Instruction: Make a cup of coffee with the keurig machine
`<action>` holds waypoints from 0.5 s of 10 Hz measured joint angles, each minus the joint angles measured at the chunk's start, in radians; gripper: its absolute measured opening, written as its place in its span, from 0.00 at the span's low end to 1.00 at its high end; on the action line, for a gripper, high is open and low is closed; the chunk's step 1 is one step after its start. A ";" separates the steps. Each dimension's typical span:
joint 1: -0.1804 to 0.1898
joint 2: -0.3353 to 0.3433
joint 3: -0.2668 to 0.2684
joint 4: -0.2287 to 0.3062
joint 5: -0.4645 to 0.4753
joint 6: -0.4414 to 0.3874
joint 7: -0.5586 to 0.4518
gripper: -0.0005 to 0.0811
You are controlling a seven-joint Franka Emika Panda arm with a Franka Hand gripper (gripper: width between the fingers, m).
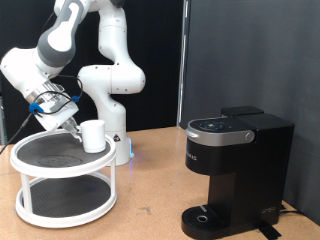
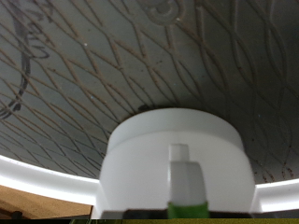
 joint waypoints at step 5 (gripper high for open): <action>-0.025 -0.014 0.000 0.041 -0.017 -0.142 0.069 0.10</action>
